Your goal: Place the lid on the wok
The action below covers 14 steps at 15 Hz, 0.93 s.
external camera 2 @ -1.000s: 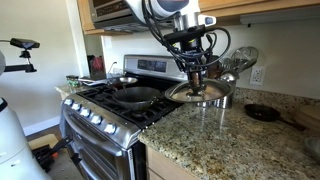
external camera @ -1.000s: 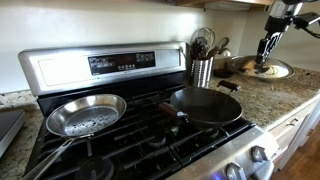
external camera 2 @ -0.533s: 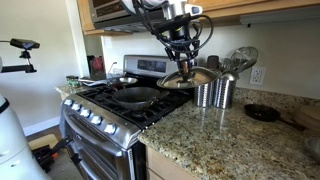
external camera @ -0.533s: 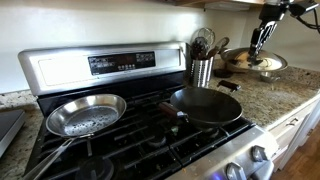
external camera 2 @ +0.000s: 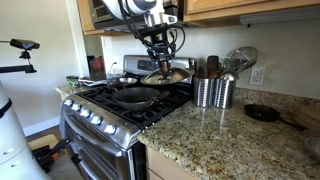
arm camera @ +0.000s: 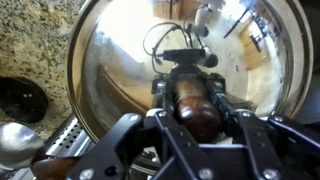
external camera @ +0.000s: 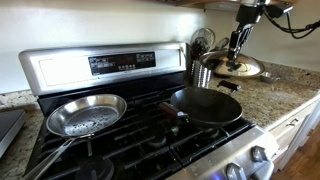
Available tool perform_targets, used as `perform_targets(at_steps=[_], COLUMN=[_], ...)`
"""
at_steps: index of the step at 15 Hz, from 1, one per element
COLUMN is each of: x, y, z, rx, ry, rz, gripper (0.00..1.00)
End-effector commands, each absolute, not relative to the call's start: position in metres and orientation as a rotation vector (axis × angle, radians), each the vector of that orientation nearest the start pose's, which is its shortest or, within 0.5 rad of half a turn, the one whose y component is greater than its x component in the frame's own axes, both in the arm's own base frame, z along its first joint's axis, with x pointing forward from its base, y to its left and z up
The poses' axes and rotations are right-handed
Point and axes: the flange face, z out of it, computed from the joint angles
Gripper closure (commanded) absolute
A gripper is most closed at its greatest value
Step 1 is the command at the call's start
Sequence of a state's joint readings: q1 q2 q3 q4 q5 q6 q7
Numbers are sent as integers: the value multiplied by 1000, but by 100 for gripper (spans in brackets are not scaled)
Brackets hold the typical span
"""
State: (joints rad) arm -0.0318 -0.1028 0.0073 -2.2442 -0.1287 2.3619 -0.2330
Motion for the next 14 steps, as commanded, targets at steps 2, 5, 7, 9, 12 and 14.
perform_targets(at_steps=[2,5,7,9,12,14], x=[527,525,523,520,516,514], y=[35,60,75,89,108,118], z=[418,400,387,373,351,339], rx=[-3181,-3156,-3133,-3101,-3056,-3031], ry=[-561,-658,-700,-740,-789,-814], rz=[-316,-283,-251,-223,-188,-178], gripper=[80,80,80,80,80,80])
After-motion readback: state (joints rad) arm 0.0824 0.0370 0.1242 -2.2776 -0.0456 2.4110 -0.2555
